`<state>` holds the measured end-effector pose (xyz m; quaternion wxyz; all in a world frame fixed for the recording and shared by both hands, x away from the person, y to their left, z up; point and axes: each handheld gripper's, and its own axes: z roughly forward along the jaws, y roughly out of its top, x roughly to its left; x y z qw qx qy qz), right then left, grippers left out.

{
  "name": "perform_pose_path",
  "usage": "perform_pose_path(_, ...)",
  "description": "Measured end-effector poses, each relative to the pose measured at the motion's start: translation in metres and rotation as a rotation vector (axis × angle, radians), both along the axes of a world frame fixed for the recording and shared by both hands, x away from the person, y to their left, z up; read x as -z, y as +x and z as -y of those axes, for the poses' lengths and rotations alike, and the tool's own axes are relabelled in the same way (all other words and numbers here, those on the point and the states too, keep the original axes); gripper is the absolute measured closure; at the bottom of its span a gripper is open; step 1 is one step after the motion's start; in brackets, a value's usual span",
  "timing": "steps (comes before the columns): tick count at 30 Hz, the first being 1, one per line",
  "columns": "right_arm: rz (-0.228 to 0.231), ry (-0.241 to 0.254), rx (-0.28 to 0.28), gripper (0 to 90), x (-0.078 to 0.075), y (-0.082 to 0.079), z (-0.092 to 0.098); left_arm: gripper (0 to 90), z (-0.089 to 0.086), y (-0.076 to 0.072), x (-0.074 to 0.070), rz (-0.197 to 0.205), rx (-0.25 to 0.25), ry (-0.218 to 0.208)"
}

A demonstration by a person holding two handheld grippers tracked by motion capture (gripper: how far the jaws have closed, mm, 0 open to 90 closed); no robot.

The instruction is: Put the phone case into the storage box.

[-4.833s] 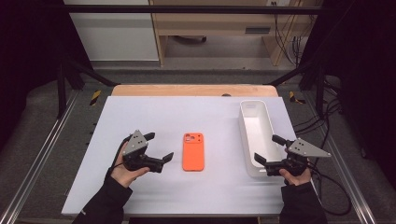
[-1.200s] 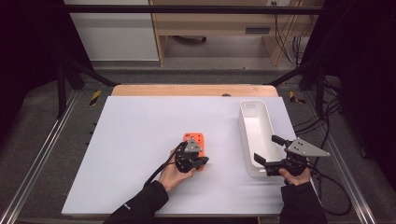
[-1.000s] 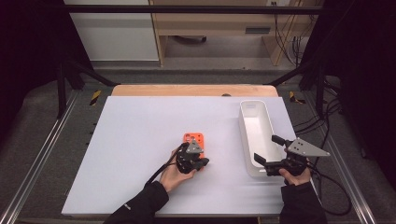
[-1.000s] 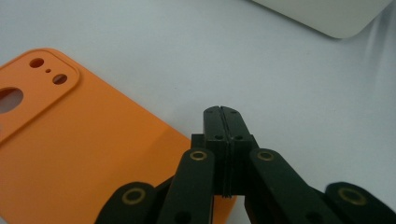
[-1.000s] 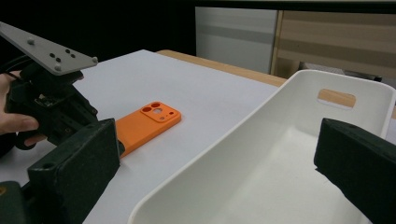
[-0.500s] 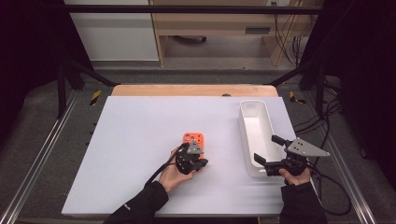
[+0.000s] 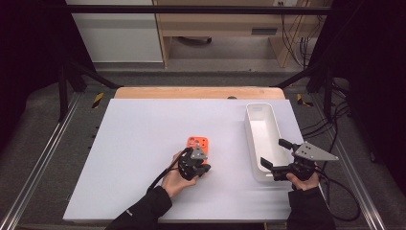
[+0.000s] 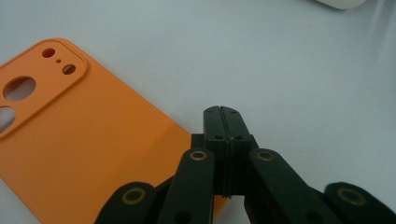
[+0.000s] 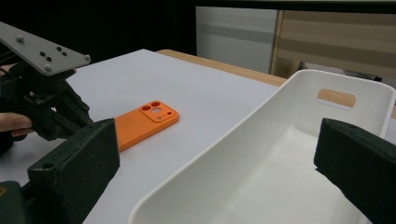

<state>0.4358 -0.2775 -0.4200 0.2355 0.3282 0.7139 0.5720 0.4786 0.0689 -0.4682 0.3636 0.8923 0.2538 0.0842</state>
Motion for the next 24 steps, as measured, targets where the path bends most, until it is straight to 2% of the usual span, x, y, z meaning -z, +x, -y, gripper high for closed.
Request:
perform_pose_path(13,0.001,-0.002,0.0,0.6,0.0,0.0,0.0,90.0,-0.005,-0.005,-0.002,0.017,0.001,0.033)
perform_pose_path(24,0.001,-0.002,-0.002,0.6,0.0,0.0,0.0,90.0,-0.02,-0.009,-0.003,0.019,-0.006,0.05)
